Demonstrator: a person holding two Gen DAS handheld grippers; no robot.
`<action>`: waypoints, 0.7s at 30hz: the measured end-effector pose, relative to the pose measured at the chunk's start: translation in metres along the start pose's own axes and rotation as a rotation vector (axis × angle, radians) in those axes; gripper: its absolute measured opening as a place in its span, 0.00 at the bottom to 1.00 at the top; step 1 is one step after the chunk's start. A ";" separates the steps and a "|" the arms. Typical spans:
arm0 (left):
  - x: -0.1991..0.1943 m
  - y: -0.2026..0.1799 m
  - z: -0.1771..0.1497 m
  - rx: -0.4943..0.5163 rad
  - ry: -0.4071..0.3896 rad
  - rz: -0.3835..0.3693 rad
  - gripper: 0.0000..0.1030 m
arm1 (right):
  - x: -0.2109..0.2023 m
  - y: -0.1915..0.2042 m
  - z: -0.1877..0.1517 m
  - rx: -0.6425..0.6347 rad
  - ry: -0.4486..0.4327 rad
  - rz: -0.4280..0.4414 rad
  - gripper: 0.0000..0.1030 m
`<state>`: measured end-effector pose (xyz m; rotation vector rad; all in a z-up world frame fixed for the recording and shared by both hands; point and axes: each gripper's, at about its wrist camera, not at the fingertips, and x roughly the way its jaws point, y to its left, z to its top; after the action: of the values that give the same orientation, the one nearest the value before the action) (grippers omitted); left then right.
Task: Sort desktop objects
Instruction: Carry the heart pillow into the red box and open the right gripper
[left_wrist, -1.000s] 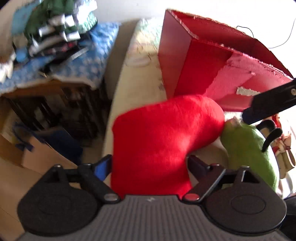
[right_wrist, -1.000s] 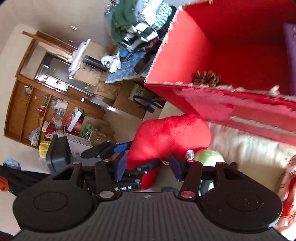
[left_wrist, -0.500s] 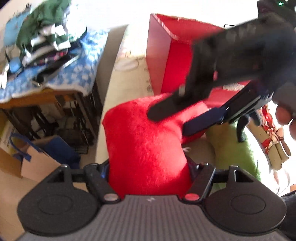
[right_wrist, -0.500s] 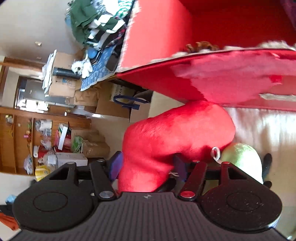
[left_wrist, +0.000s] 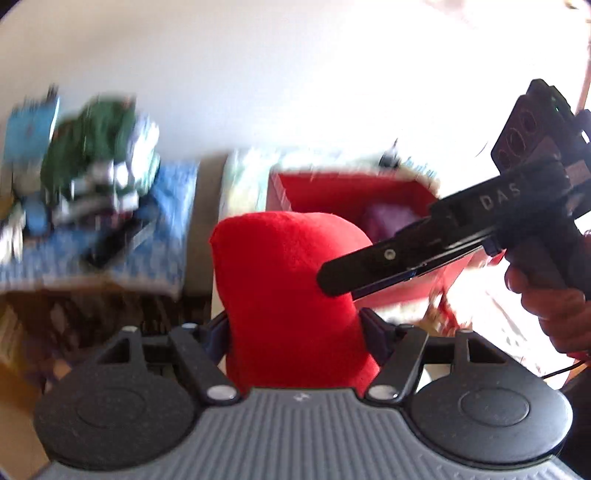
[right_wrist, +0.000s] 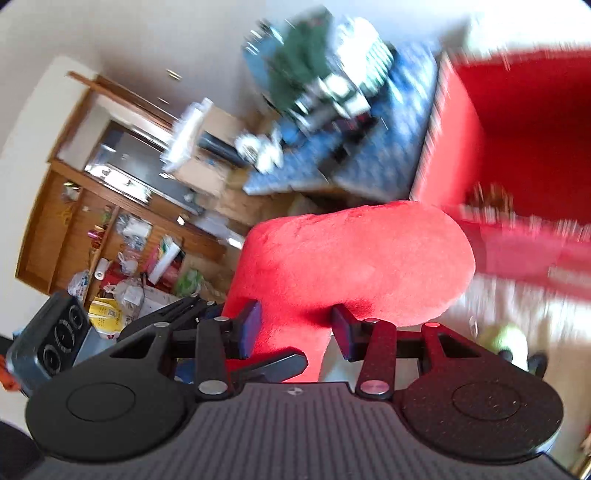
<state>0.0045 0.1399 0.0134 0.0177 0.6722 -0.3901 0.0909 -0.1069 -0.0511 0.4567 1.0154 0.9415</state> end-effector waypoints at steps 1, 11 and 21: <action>-0.005 -0.003 0.009 0.023 -0.033 -0.002 0.68 | -0.009 0.007 0.004 -0.026 -0.036 0.003 0.45; 0.083 -0.038 0.079 0.120 -0.132 -0.063 0.68 | -0.043 -0.014 0.060 -0.134 -0.282 -0.198 0.46; 0.209 -0.081 0.076 0.208 0.083 -0.042 0.68 | -0.025 -0.115 0.081 0.014 -0.226 -0.360 0.43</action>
<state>0.1702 -0.0181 -0.0455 0.2183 0.7125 -0.5004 0.2080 -0.1828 -0.0805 0.3664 0.8617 0.5477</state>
